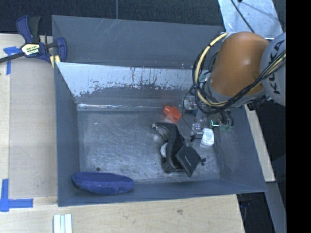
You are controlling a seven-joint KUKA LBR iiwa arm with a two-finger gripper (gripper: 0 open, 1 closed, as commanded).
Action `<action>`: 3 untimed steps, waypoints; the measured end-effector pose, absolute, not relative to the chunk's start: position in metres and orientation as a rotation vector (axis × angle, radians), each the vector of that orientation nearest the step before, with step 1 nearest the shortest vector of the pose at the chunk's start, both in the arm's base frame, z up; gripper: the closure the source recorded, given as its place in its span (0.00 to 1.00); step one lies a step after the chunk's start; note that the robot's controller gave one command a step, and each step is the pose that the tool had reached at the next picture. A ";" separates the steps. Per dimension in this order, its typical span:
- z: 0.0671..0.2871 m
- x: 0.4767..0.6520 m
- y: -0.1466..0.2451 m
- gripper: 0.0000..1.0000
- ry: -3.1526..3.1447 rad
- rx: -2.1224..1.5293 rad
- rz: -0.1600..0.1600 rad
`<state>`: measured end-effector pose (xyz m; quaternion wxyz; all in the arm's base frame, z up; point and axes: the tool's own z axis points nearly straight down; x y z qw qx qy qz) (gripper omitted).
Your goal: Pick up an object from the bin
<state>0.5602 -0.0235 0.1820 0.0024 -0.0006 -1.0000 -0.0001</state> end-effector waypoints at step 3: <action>0.216 0.546 -0.089 1.00 -3.116 0.498 0.007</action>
Offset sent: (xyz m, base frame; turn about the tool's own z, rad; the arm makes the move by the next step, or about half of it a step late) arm -0.0547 -0.0422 -0.1052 -0.3077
